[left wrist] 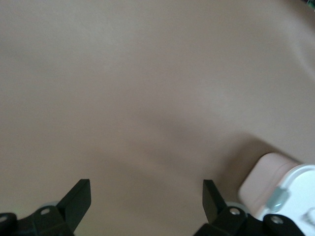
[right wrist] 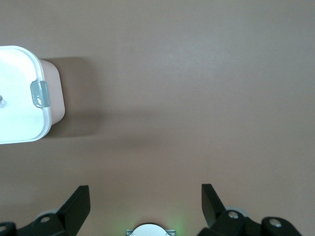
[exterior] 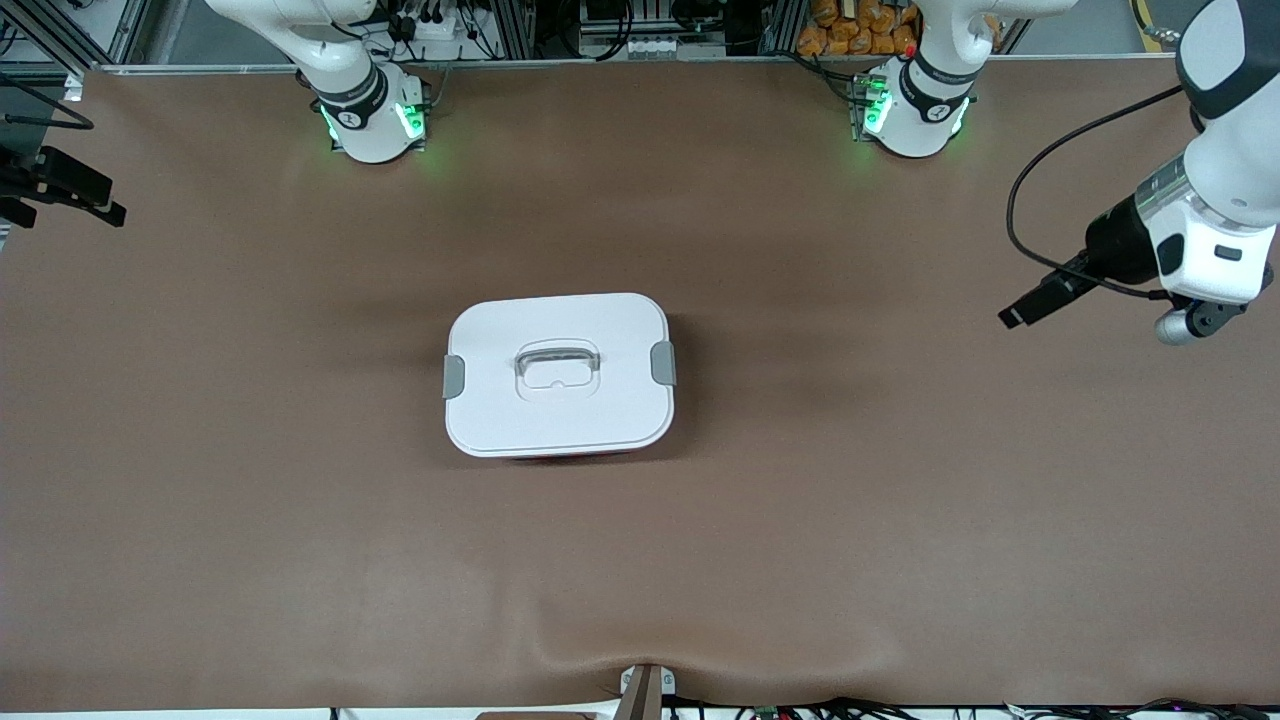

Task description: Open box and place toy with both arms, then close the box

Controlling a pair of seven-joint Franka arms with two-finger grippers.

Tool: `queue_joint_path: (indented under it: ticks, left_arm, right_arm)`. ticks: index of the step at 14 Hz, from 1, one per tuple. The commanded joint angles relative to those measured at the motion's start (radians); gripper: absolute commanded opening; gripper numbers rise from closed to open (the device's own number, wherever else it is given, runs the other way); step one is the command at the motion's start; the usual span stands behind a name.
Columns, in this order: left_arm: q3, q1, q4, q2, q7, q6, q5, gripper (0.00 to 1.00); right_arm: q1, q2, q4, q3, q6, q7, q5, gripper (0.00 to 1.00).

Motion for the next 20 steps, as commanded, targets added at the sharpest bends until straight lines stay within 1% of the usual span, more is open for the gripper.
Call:
queue_joint_path:
  ticks: [1,3,5,7,8,10,11,12,13,14,15,20]
  left_arm:
    - [0.003,0.000,0.041,-0.024,0.132,-0.102,0.041,1.00]
    - [-0.002,0.021,0.082,-0.024,0.247,-0.153,0.041,1.00]
    - [0.006,0.021,0.125,-0.023,0.351,-0.201,0.049,1.00]
    - [-0.009,0.024,0.142,-0.024,0.431,-0.225,0.099,1.00]
    - [-0.020,0.029,0.151,-0.024,0.453,-0.233,0.122,1.00]
    - [-0.026,0.030,0.159,-0.027,0.485,-0.247,0.127,1.00]
    - [-0.028,0.030,0.161,-0.035,0.494,-0.276,0.130,1.00]
    - [-0.034,0.034,0.161,-0.046,0.514,-0.285,0.132,1.00]
    - [-0.049,0.059,0.161,-0.049,0.548,-0.285,0.138,1.00]
    - [-0.093,0.092,0.162,-0.047,0.572,-0.284,0.138,1.00]
    - [-0.107,0.104,0.162,-0.049,0.576,-0.282,0.138,1.00]
    - [-0.117,0.103,0.161,-0.046,0.577,-0.248,0.139,1.00]
  right_arm:
    - [0.019,0.002,0.011,0.003,-0.006,0.001,0.009,1.00]
    - [0.047,0.006,0.016,0.003,-0.004,0.002,0.009,1.00]
    - [0.051,0.011,0.016,0.004,-0.003,0.001,0.010,1.00]
    - [0.051,0.043,0.017,0.004,-0.004,0.001,0.013,1.00]
    - [0.053,0.046,0.017,0.004,-0.004,0.001,0.038,1.00]
    - [0.045,0.055,0.017,0.003,-0.003,0.001,0.084,1.00]
    - [0.045,0.083,0.022,0.003,-0.006,0.001,0.099,1.00]
    - [0.045,0.089,0.023,0.003,-0.003,0.001,0.120,1.00]
    - [0.045,0.095,0.022,0.003,-0.003,0.001,0.142,1.00]
    - [0.045,0.109,0.023,0.003,-0.003,0.001,0.153,1.00]
    - [0.045,0.112,0.023,0.003,-0.001,-0.001,0.159,1.00]
    - [0.047,0.140,0.052,0.003,0.002,-0.005,0.157,1.00]
